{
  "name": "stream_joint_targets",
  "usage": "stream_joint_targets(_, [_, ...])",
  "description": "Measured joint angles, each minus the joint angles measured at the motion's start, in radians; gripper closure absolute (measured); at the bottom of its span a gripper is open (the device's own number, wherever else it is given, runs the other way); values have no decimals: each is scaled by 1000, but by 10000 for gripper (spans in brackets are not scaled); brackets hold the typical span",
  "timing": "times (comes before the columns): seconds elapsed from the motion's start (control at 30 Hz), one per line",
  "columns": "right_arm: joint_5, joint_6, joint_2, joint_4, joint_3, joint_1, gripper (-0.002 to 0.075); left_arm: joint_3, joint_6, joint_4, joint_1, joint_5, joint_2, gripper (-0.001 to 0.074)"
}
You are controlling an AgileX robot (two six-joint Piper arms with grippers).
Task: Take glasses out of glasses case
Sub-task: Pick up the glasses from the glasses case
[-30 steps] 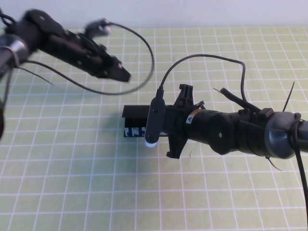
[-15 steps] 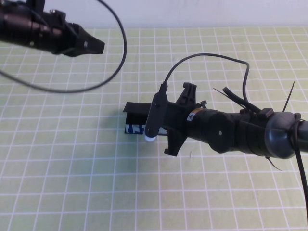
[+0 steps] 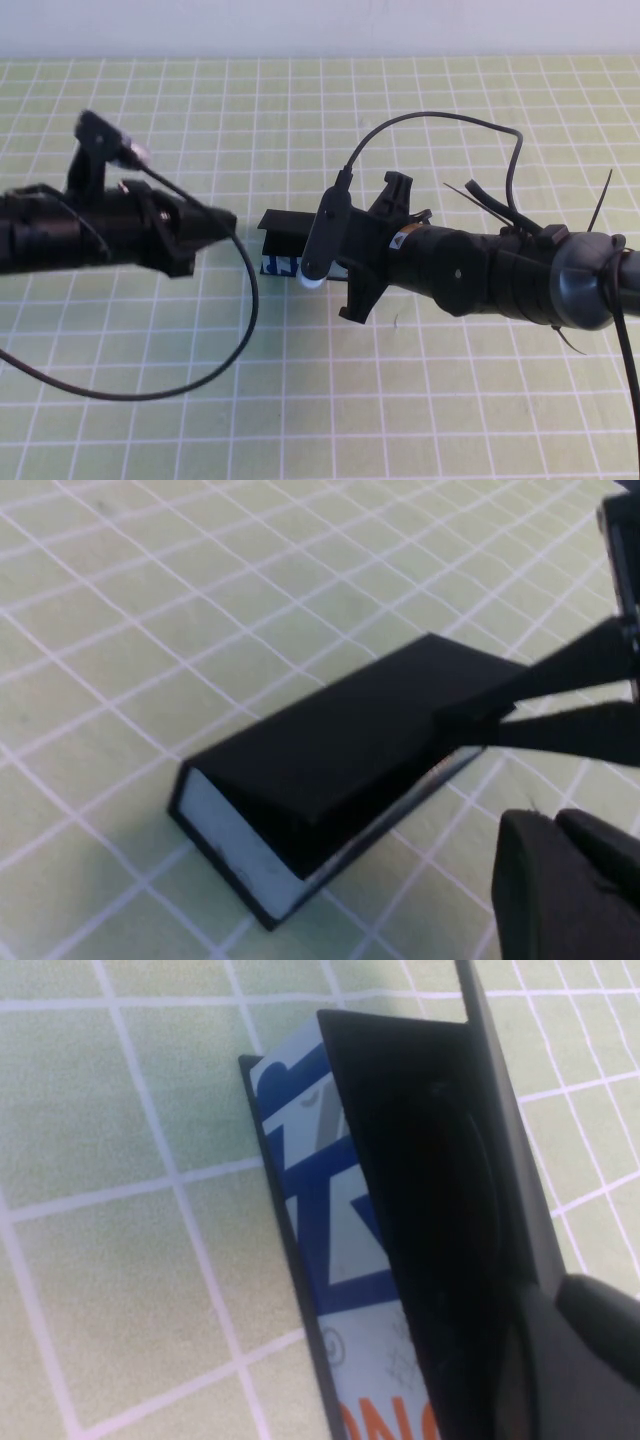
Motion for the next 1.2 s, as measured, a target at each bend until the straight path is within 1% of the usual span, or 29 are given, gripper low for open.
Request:
stream_joint_targets(0.17, [0, -1, 0, 10, 0, 0, 717, 5, 91, -28, 0, 130, 134, 739])
stream_joint_targets(0.4, [0, -1, 0, 16, 0, 0, 717, 5, 177, -137, -1, 142, 255, 739])
stream_joint_targets(0.5, [0, -1, 0, 24, 0, 0, 717, -12, 187, -145, -12, 133, 269, 739])
stream_joint_targets(0.87, [-4, -1, -2, 47, 0, 0, 717, -133, 185, -143, -128, -18, 294, 740])
stream_joint_targets(1.2, [-4, -1, -2, 53, 0, 0, 717, -146, 222, -152, -133, -53, 350, 739])
